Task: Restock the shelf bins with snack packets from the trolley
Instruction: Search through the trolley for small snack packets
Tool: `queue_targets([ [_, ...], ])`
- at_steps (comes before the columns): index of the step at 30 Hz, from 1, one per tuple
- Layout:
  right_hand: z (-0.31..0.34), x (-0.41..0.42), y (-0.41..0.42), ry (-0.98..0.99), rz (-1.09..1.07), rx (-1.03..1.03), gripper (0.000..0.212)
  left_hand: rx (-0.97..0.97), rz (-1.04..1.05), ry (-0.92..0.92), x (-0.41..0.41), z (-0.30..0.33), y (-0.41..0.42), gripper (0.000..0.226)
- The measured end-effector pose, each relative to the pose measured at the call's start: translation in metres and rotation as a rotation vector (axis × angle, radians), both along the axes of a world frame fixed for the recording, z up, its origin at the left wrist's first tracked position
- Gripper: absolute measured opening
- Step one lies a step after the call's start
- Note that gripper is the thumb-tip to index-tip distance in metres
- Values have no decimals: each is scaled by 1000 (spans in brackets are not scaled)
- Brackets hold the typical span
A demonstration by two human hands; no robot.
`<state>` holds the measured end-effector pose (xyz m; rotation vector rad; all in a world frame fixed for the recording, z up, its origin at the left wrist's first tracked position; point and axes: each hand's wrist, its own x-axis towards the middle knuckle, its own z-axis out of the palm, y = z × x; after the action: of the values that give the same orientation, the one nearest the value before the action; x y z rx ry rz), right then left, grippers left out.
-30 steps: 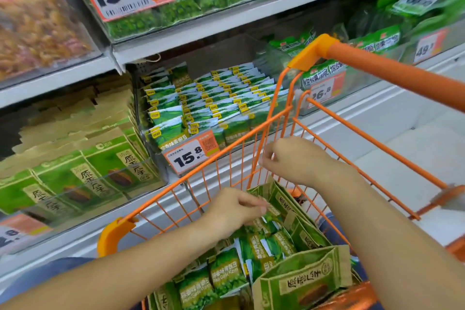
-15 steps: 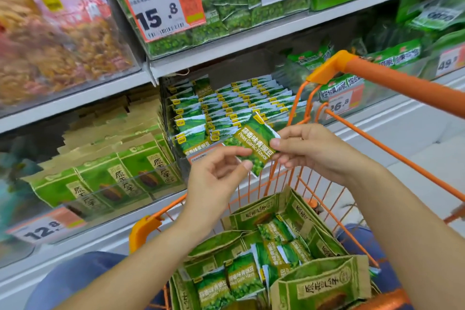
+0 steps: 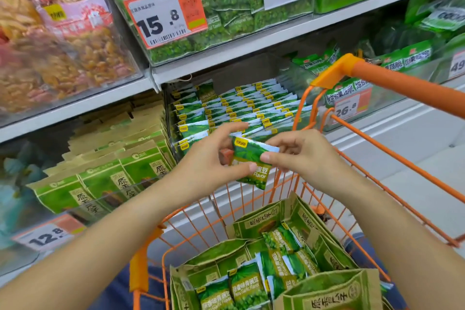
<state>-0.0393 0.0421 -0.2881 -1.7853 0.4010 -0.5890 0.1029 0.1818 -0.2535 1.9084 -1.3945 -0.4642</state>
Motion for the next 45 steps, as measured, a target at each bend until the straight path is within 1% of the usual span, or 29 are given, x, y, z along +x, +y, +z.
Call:
queue_targets([
  [2,-7,10,7,7,-40,-44,9,50,-16,-302,4,8,-7,35],
  [3,-7,14,9,31,-66,-105,8,64,0,-426,8,13,-10,31],
  [4,-5,17,9,69,-92,-202,10,68,38,-497,15,16,-13,29],
  [5,-1,21,8,114,-117,-316,17,56,101,-510,22,21,-15,27],
  [8,5,36,-4,295,-126,-720,39,-28,334,-410,55,23,-31,26],
  [9,-1,42,-11,353,-107,-852,44,-35,378,-400,65,18,-42,26],
  [10,-7,48,-18,400,-83,-944,46,-35,401,-405,75,12,-55,26],
  [11,-17,52,-23,418,-55,-996,49,-30,414,-393,85,6,-71,28],
  [13,-37,57,-30,399,-42,-989,54,-18,467,-305,108,-4,-106,30],
  [15,-49,59,-35,384,-81,-988,53,33,568,-244,132,-9,-134,38],
  [17,-51,60,-34,366,-93,-1003,52,151,645,-291,154,-12,-152,51],
  [18,-51,61,-34,358,-102,-1009,52,155,650,-304,162,-13,-158,53],
  [21,-54,64,-31,353,-153,-1041,51,118,631,-338,185,-12,-171,48],
  [24,-56,66,-29,328,-183,-1040,48,255,584,-473,200,-10,-178,47],
  [28,-56,65,-29,285,-225,-1034,44,390,479,-523,212,-11,-183,48],
  [33,-55,65,-29,274,-215,-1043,45,497,514,-634,213,-16,-182,56],
  [36,-55,66,-29,274,-212,-1046,46,521,582,-752,208,-16,-179,59],
  [38,-57,67,-31,270,-202,-1058,46,496,643,-729,202,-12,-172,68],
  [39,-56,67,-31,275,-191,-1062,47,459,648,-704,197,-8,-168,66],
  [41,-52,64,-33,272,-169,-1062,45,363,570,-637,179,0,-154,51],
  [42,-48,61,-35,261,-165,-1076,42,344,493,-622,163,3,-144,45],
  [43,-43,59,-35,232,-173,-1111,38,310,387,-654,146,5,-132,44],
  [45,-30,53,-33,131,-188,-1158,32,226,179,-825,104,9,-103,49],
])
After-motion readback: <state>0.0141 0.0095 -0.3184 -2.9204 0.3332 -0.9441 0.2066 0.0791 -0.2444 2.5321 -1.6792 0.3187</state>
